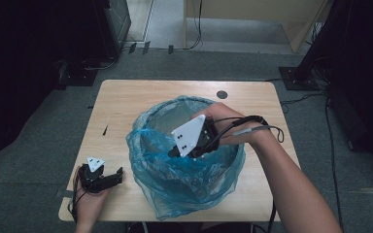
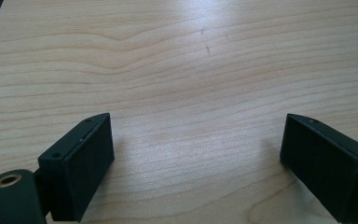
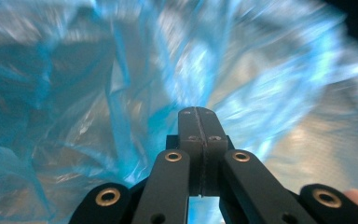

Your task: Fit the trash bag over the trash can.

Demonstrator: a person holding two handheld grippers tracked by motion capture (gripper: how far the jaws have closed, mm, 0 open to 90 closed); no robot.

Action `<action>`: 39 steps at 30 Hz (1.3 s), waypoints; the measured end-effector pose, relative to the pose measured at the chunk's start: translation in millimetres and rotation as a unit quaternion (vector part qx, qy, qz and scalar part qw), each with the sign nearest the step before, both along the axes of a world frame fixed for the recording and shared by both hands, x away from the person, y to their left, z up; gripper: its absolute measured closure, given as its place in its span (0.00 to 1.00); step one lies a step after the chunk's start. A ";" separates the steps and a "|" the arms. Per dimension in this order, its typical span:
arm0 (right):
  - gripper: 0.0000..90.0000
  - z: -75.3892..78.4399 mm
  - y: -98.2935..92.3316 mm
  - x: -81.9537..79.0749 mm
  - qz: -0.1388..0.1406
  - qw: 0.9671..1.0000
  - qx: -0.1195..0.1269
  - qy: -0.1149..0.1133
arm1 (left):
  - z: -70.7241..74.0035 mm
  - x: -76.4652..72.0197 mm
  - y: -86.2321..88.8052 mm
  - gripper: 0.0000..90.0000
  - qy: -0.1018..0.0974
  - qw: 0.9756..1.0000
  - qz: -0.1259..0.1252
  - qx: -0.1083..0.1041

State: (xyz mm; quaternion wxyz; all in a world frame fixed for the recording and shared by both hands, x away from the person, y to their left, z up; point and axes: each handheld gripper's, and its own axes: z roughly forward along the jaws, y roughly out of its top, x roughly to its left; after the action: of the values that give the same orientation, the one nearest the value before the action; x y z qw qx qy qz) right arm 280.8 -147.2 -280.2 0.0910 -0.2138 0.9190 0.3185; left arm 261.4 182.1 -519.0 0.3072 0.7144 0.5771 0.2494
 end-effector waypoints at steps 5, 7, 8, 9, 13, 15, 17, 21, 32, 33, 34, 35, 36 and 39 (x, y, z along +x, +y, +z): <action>1.00 -16.8 11.9 7.0 -0.023 0.998 -0.044 0.032 | 0.0 0.0 0.0 0.11 0.000 1.000 0.000 0.000; 1.00 -20.0 13.2 8.7 -0.027 0.997 -0.053 0.041 | 0.0 0.0 0.0 0.11 0.000 1.000 0.000 0.000; 1.00 -23.6 14.6 10.3 -0.029 0.997 -0.063 0.046 | 0.0 0.0 0.0 0.11 0.000 1.000 0.000 0.000; 1.00 -31.2 16.9 12.4 -0.033 0.994 -0.087 0.051 | 0.0 0.0 0.0 0.11 0.000 1.000 0.000 0.000; 1.00 -41.7 21.4 12.7 -0.033 0.991 -0.117 0.057 | 0.0 0.0 0.0 0.11 0.000 1.000 0.000 0.000; 1.00 -42.2 22.1 12.9 -0.037 0.990 -0.121 0.060 | 0.0 0.0 0.0 0.11 0.000 1.000 0.000 0.000; 1.00 -38.2 21.7 13.8 -0.043 0.990 -0.116 0.062 | 0.0 0.0 0.0 0.11 0.000 1.000 0.000 0.000; 1.00 -17.8 16.4 13.6 -0.044 0.995 -0.068 0.063 | 0.0 0.0 0.0 0.11 0.000 1.000 0.000 0.000; 1.00 -45.9 27.9 13.1 -0.036 0.991 -0.115 0.049 | 0.0 -0.1 -0.1 0.11 0.000 1.000 0.000 0.000; 1.00 -42.5 26.5 12.9 -0.037 0.993 -0.104 0.048 | 0.0 0.0 0.0 0.11 0.000 1.000 0.000 0.000; 1.00 -37.9 24.5 12.2 -0.039 0.994 -0.092 0.047 | 0.0 0.0 0.0 0.11 0.000 1.000 0.000 0.000; 1.00 -32.7 22.2 11.5 -0.039 0.995 -0.079 0.044 | 0.0 -0.1 -0.1 0.11 0.000 1.000 0.000 -0.001; 1.00 -27.1 19.7 10.9 -0.039 0.996 -0.066 0.040 | 0.0 -0.1 -0.1 0.11 0.000 1.000 0.000 -0.001; 1.00 -9.3 11.1 7.3 -0.042 0.998 -0.037 0.024 | 0.0 -0.1 -0.1 0.11 0.000 1.000 0.001 -0.001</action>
State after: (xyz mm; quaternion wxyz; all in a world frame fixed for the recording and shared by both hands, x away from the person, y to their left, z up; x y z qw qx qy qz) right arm 288.1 -136.2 -289.5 0.0744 -0.1705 0.9404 0.2847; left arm 261.3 182.0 -519.0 0.3074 0.7139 0.5777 0.2491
